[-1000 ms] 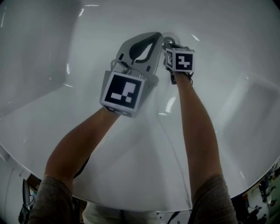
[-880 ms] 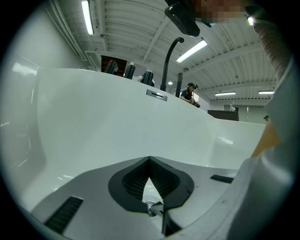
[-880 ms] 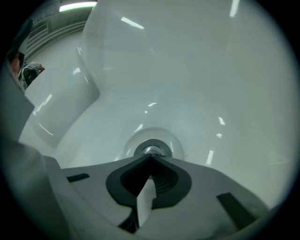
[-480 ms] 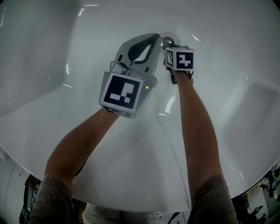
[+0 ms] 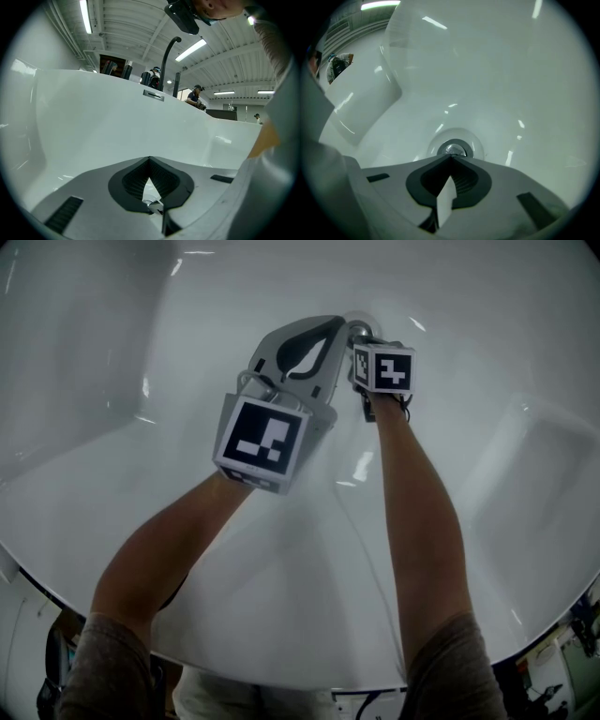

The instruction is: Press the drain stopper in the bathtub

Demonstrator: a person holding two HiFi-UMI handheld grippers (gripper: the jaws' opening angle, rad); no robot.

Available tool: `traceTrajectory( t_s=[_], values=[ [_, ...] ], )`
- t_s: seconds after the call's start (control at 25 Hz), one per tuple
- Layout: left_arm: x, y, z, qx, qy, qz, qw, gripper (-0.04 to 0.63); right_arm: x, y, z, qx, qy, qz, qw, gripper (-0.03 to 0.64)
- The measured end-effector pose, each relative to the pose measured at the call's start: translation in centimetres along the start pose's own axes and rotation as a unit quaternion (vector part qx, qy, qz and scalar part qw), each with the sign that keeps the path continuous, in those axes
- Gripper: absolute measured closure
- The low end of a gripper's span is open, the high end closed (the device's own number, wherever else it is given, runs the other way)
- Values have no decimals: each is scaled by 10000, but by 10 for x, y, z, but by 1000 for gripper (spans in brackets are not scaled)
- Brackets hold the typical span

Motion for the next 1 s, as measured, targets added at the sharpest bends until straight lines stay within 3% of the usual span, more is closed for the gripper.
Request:
traceTrajectory(
  t_s=[0.16,0.4,0.6,0.8,1.0],
  values=[
    [-3,0,-10,29,-5,-39,10000,594,6,7,0,-60,104,139,9998,617],
    [-4,5,-22,-3,-33,-86,10000,594,8,26,-9,41,-129,130,9998,617],
    [34,36,-74,120,-57,-122,9998,594,3,106,-31,365,-253,107,9990,617],
    [27,60,-100,157,11,-204,9997,593,-26,144,-48,514,-287,28,9983,617],
    [57,75,-151,149,24,-233,9996,594,-24,216,-75,723,-349,-11,9968,617]
  ],
)
Point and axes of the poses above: the fingertips, and each gripper's own axes: y backward along the fingers, x to its right, z out of its underside, the point moved 2 cm from there along y, backward along the fingers, and after that the axes turned 6 degrees about z, right-handed, at the moved point
